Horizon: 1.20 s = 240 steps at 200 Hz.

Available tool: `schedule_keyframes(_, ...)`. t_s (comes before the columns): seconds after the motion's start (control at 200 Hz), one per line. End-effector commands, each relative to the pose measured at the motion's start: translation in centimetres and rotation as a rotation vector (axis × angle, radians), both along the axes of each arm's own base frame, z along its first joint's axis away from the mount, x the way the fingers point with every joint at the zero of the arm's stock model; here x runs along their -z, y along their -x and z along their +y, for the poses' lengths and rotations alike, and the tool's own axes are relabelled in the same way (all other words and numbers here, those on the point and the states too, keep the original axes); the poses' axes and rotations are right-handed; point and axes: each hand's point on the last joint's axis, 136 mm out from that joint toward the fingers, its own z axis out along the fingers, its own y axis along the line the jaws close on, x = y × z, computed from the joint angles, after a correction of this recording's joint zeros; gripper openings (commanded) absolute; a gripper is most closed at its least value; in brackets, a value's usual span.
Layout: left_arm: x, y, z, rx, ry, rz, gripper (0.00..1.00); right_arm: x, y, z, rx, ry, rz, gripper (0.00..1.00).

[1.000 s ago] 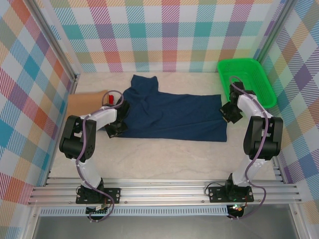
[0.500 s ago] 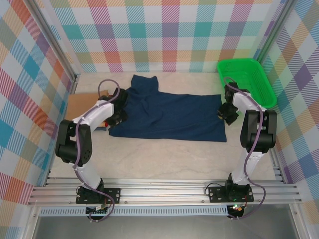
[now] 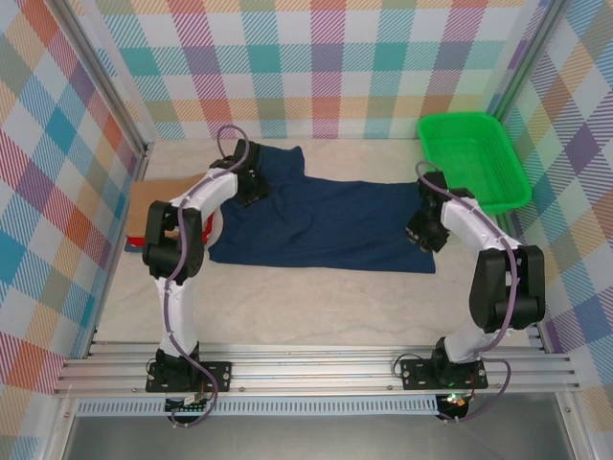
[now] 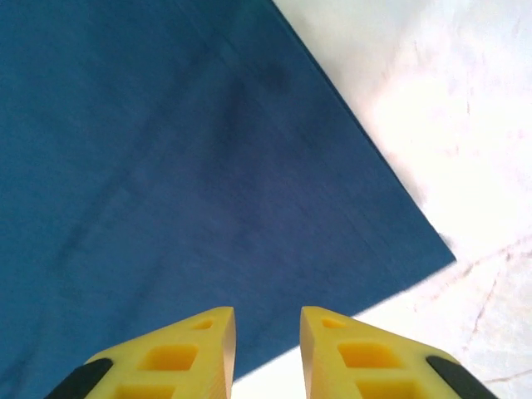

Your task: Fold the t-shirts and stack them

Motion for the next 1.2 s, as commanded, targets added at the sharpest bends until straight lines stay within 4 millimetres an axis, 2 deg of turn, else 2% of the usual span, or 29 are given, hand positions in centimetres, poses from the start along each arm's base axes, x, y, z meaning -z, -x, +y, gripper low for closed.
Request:
schedule_keyframes(0.0,-1.4,-2.4,-1.4,0.127,0.031,-0.085,0.39,1.6,2.3,0.5,0.003,-0.052,0.070,0.25)
schedule_keyframes(0.15,-0.8,-3.2,-1.6,0.168,0.016,-0.113,0.40,3.6,3.5,0.4,-0.006,-0.078,0.133,0.26)
schedule_keyframes(0.285,0.0,-3.7,-1.9,0.192,0.016,-0.120,0.40,4.9,3.5,0.3,-0.018,-0.089,0.167,0.26)
schedule_keyframes(0.365,0.3,-4.1,-2.1,0.206,0.014,-0.125,0.40,5.2,3.3,0.3,-0.024,-0.087,0.185,0.25)
schedule_keyframes(0.5,2.4,-3.7,-2.2,0.215,0.007,-0.079,0.38,5.8,3.3,-0.1,-0.017,-0.072,0.219,0.25)
schedule_keyframes(0.585,2.9,-3.6,-2.3,0.216,0.012,-0.072,0.37,6.0,3.2,-0.1,-0.018,-0.067,0.230,0.25)
schedule_keyframes(0.7,3.0,-3.9,-1.8,0.201,-0.016,-0.072,0.29,6.4,3.4,-0.1,-0.021,-0.068,0.248,0.25)
schedule_keyframes(0.815,2.7,-4.2,-1.4,0.189,-0.039,-0.080,0.14,6.5,3.6,-0.1,-0.018,-0.068,0.255,0.25)
schedule_keyframes(0.955,1.6,-4.4,-0.9,0.165,-0.071,-0.092,0.02,6.4,3.7,-0.3,-0.022,-0.058,0.260,0.25)
schedule_keyframes(1.195,-2.6,-4.8,0.2,0.109,-0.130,-0.170,0.00,7.1,4.1,-0.3,-0.016,-0.055,0.297,0.26)
